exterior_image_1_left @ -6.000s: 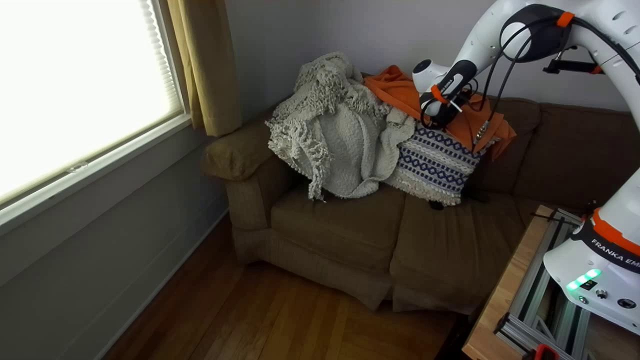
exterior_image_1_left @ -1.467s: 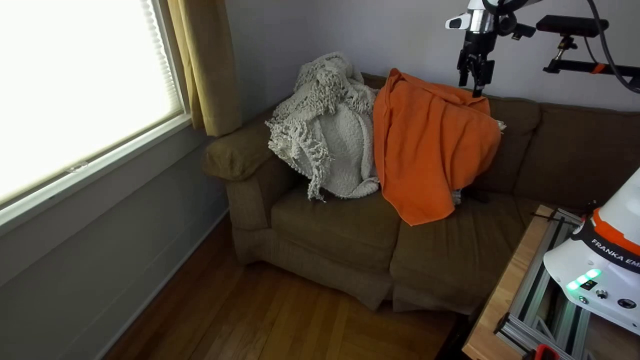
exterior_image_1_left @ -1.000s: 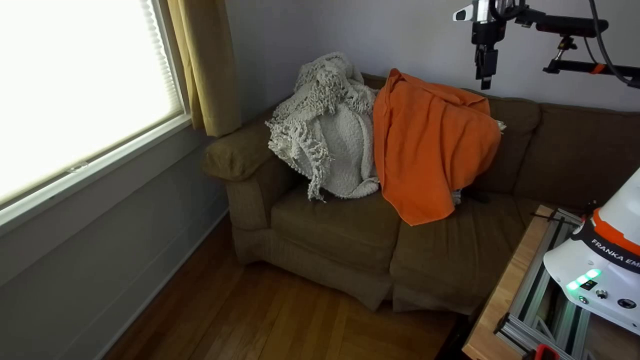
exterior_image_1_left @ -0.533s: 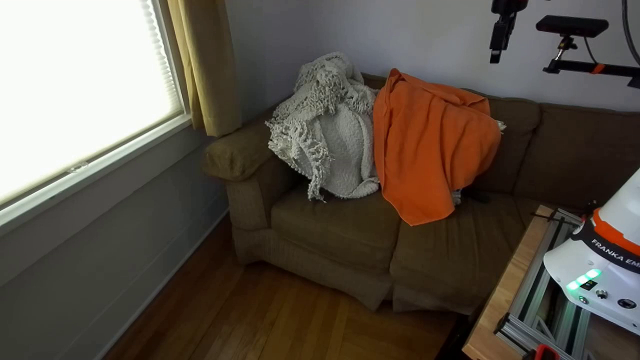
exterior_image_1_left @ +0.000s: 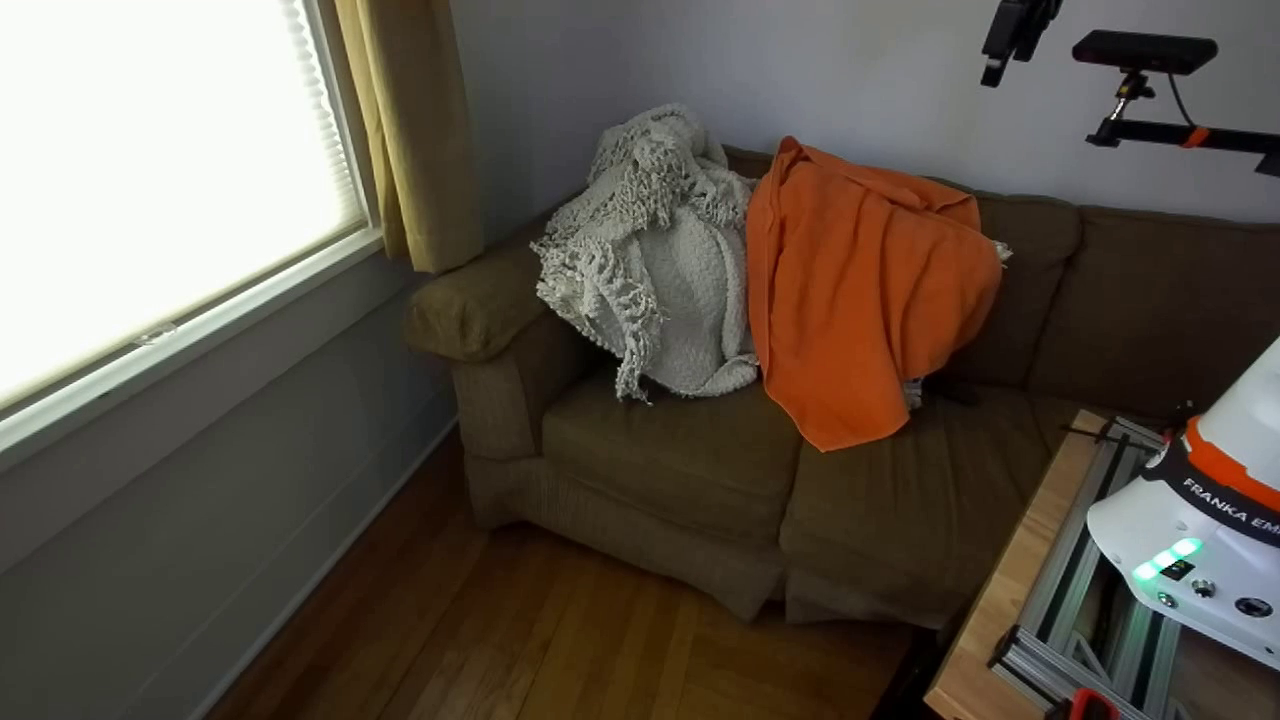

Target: Spread the orange towel over the pillow

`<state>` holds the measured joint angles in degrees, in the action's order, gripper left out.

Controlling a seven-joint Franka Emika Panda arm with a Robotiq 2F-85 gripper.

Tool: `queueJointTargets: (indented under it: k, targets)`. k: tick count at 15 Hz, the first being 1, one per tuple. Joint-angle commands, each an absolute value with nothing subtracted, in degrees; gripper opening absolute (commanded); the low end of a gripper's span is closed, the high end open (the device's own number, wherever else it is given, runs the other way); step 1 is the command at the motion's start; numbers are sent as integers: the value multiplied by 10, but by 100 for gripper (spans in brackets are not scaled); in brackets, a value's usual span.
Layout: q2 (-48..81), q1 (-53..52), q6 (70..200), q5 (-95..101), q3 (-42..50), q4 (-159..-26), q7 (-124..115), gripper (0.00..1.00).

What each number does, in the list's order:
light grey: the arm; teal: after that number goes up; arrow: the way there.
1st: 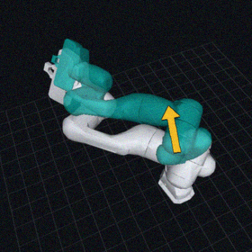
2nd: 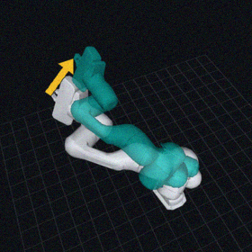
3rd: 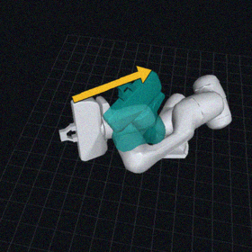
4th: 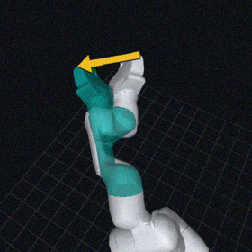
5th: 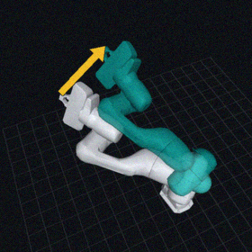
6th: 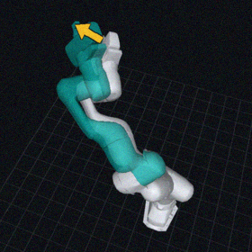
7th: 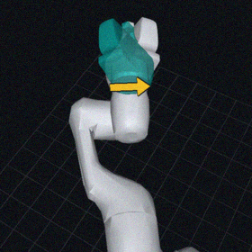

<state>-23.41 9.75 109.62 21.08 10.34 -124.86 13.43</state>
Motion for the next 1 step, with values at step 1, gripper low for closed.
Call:
queueJointTargets:
  k: [1]
  targets:
    - [-234,96,1096,211,104,-1248,134,100]
